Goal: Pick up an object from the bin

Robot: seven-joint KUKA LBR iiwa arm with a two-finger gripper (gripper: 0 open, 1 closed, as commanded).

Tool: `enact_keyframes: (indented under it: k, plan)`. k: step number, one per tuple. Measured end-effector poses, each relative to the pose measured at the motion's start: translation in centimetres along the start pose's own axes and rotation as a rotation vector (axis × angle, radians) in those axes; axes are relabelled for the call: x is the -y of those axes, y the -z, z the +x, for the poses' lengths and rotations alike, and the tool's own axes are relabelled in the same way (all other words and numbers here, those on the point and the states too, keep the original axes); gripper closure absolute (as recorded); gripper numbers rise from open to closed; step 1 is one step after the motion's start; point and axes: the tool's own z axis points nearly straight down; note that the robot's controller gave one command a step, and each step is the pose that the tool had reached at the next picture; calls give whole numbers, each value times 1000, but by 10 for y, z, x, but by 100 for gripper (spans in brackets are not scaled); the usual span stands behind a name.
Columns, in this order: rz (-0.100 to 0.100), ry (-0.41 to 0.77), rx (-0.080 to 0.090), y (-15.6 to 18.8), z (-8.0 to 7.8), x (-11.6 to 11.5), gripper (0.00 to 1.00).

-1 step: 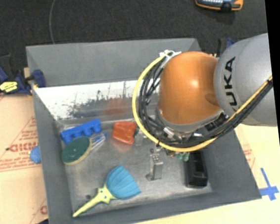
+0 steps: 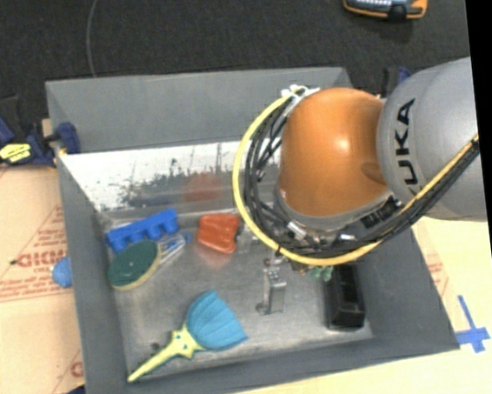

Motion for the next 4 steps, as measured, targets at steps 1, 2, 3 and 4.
enact_keyframes:
  k: [1, 2, 3, 4]
  plan:
    - [-1, 50, -6, -166, 12, -83, 0]
    - [1, 242, 15, -89, 5, -87, 0]
    - [0, 334, -12, -133, 8, -107, 0]
    - [-1, 375, 29, -161, 24, -87, 0]
